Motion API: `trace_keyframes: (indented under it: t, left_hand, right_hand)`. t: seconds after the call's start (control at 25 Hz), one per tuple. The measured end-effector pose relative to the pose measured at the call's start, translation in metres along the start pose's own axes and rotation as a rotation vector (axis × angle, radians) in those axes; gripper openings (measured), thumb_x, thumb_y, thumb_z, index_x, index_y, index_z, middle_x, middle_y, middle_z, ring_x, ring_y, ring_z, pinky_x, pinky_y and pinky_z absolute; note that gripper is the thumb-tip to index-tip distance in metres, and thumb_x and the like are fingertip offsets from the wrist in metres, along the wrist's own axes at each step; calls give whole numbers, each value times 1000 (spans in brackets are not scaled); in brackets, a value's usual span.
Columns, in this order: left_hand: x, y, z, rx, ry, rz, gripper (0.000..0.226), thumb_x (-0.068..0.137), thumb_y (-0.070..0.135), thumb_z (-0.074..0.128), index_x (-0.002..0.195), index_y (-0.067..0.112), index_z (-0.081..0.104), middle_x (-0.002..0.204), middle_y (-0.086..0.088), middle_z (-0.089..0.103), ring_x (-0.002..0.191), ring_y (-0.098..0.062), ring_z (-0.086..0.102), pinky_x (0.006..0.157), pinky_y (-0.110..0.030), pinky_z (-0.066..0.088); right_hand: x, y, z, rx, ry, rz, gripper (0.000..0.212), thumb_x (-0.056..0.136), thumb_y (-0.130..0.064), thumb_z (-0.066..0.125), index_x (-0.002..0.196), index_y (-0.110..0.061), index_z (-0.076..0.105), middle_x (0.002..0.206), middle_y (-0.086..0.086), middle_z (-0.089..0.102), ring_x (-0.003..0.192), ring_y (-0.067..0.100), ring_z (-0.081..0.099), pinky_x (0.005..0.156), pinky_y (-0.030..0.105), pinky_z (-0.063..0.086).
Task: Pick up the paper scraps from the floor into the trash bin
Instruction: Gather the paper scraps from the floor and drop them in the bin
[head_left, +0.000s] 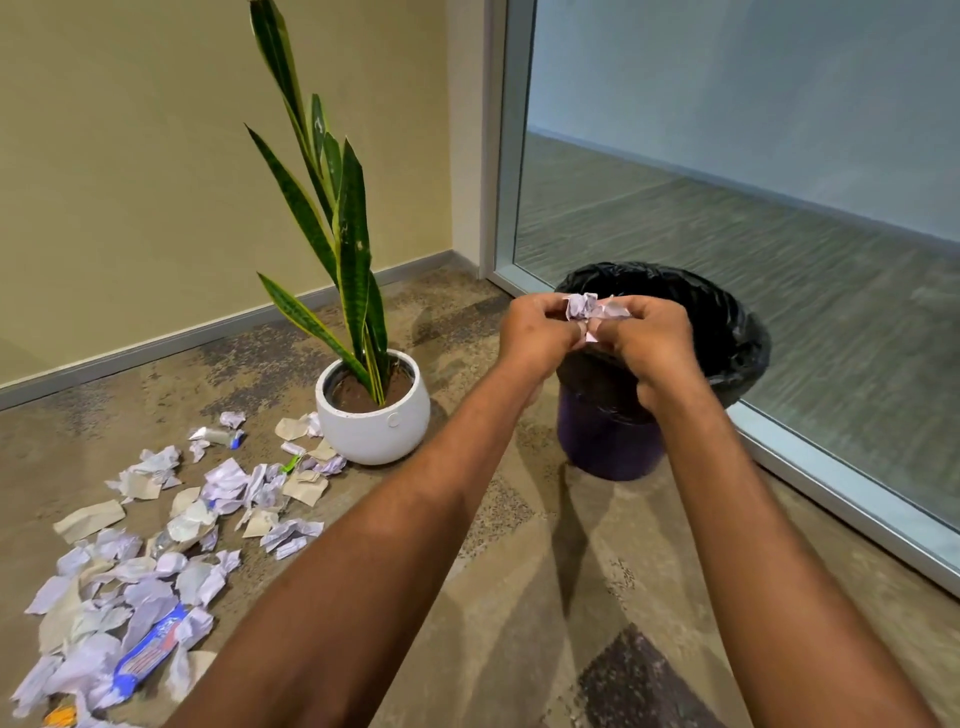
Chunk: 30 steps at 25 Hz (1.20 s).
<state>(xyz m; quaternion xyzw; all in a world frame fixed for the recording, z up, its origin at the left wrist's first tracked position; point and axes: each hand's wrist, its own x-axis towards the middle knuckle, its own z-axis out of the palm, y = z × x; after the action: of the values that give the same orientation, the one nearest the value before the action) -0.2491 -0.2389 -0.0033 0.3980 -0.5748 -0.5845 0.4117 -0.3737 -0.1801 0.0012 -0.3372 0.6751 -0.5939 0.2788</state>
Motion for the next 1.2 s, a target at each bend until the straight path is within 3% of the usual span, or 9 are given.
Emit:
trace_keyframes:
  t: [0.08,0.2,0.32,0.4,0.48,0.52,0.68,0.96,1.2]
  left_hand:
    - [7,6,19,-39,-45,-62,37,81,-20,67,109,2,77,106,-20,79,93,-27,75,84,-41,66]
    - [19,16,42,-69,-68,-158,43,85,-24,60,115,5,69,118,-21,72,108,-34,73,70,-31,65]
    - [27,24,50,-29,-117,-219,64,90,-21,54,148,7,52,141,-18,59,109,-29,69,85,-39,66]
    - [29,23,51,16,-147,-207,70,93,-16,57,156,13,47,141,-16,60,109,-27,67,95,-44,64]
    - [29,21,49,15,-155,-198,65,96,-10,61,154,16,50,141,-15,61,111,-25,65,98,-43,62]
    - [28,19,46,-4,-150,-198,60,96,-9,61,151,16,53,141,-15,60,115,-24,65,98,-42,62]
    - [17,16,23,-132,-96,-171,40,97,-6,66,134,7,65,128,-19,70,115,-30,74,92,-38,65]
    - [-21,-25,-67,-204,31,-216,27,96,-6,69,120,4,70,107,-21,79,89,-24,77,82,-34,67]
    - [-74,-110,-158,-55,179,-419,29,96,-6,67,123,3,67,107,-23,75,94,-29,74,85,-36,66]
  right_hand:
    - [11,0,-12,25,35,30,15,78,2,79,83,-13,80,85,8,79,75,24,75,70,36,64]
    - [27,2,-24,63,115,91,29,92,8,67,74,-14,71,77,6,71,73,20,68,57,28,57]
    - [34,7,-31,122,138,141,34,96,7,61,71,-15,63,74,6,63,71,19,62,61,29,54]
    - [36,9,-35,122,142,155,25,96,3,63,75,-11,65,81,11,60,71,22,58,61,34,48]
    - [36,10,-39,103,183,160,9,92,-1,66,91,-6,74,87,8,65,75,21,59,63,36,48]
    - [36,11,-39,88,214,158,14,91,-4,67,97,-10,77,87,4,68,76,18,60,64,36,50]
    - [32,15,-34,112,264,77,18,87,-8,66,93,-19,79,93,5,77,83,19,73,73,34,62]
    - [-18,30,40,209,-25,-12,21,94,8,69,95,-12,78,91,12,76,74,19,75,70,28,64]
    - [-68,121,130,-94,-326,118,23,94,3,69,87,-17,78,78,1,75,69,16,73,81,46,69]
